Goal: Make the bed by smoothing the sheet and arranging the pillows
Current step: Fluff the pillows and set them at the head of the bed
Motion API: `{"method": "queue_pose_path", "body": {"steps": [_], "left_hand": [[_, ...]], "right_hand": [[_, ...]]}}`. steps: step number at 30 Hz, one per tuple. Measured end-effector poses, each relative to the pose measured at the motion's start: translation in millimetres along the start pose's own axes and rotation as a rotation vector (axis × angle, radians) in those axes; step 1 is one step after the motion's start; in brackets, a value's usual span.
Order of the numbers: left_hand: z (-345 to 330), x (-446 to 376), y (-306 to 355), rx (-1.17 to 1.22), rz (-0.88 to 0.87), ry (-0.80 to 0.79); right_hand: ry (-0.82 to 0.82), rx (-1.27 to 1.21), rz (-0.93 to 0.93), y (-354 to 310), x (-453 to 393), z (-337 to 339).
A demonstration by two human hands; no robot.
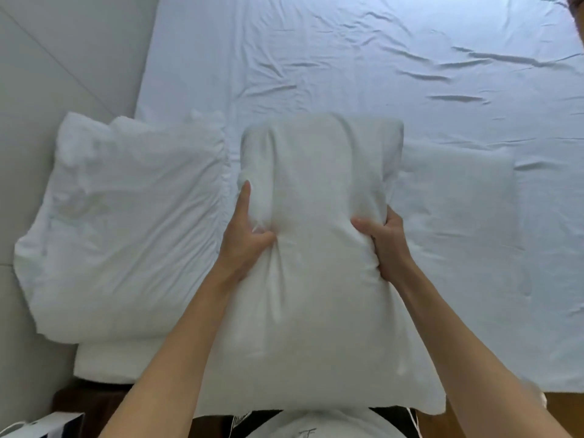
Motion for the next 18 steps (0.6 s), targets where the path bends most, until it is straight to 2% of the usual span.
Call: {"method": "queue_pose_path", "body": {"steps": [8,11,13,14,16,18], "left_hand": [[280.4,-8.1,31.1,-0.133,-0.089,0.304],[358.5,-22.5,32.3,-0.222,-0.088,0.395],[404.7,-43.0,4.2,-0.35,0.022,0.416],[420.9,-51.5,-17.0,-0.434,0.135,0.435],[433.5,-60.1,-68.2,-0.567,0.416,0.445],[413.7,-59.6,-114.6,-0.628,0.558,0.342]], "right_hand": [[-0.176,0.009,0.144,-56.0,8.1,-270.8],[-0.207,0.059,0.17,-56.7,-4.8,-342.3],[-0.219,0.165,0.157,-40.7,-21.2,-382.7],[-0.243,0.28,0.145,-28.0,-29.3,-399.5],[-0.374,0.663,0.077,9.0,-39.9,-423.8],[-0.485,0.979,-0.011,49.7,-39.0,-427.6]]}}
Point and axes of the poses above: each hand's wrist, its own x-axis away from the middle knuckle, its own z-axis out of the back of the hand, y = z × x, the point moved 6 cm from there along -x, towards the middle knuckle, and after that the axes turned 2 degrees about x, right-handed, at the moved point
